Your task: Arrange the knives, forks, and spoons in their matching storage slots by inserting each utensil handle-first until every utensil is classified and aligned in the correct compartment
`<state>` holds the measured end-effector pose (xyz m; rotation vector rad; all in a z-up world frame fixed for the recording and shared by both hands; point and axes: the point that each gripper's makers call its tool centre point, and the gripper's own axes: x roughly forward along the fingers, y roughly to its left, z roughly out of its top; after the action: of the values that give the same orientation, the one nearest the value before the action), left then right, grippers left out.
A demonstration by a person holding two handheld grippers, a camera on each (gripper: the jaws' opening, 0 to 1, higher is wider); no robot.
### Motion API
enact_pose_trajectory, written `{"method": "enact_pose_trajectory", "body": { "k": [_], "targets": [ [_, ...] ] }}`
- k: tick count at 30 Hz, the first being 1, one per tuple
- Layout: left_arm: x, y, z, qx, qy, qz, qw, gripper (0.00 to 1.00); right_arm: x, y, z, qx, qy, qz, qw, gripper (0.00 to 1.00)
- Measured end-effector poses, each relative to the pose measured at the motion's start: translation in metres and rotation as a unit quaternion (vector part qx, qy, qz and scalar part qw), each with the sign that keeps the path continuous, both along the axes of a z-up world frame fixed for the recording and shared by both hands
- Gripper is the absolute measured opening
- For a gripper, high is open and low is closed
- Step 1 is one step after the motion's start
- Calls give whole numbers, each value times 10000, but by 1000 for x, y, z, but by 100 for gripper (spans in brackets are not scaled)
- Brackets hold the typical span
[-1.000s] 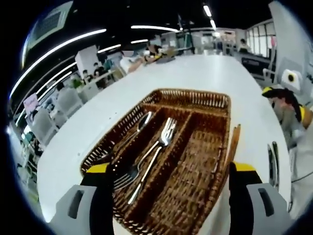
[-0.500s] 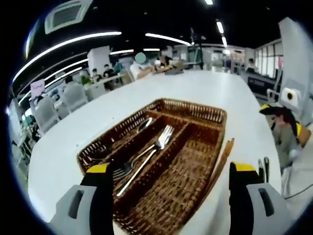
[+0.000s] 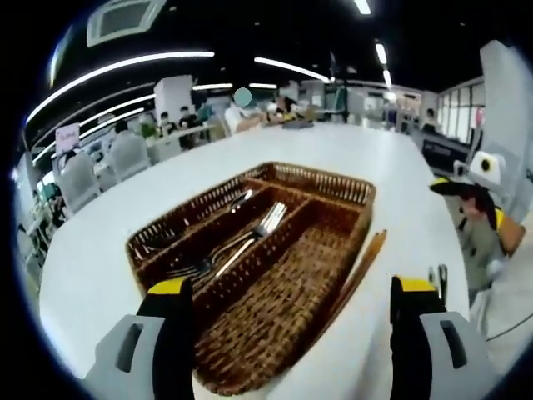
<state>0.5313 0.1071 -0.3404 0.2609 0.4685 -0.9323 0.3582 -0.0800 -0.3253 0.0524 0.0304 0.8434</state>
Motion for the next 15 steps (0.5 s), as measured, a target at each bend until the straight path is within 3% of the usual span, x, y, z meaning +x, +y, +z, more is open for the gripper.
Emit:
{"method": "enact_pose_trajectory", "body": {
  "k": [15],
  "targets": [
    [-22, 4, 14, -352, -223, 191, 9990, 100, 2, 1, -2, 14, 34, -58, 10000, 100]
  ]
}}
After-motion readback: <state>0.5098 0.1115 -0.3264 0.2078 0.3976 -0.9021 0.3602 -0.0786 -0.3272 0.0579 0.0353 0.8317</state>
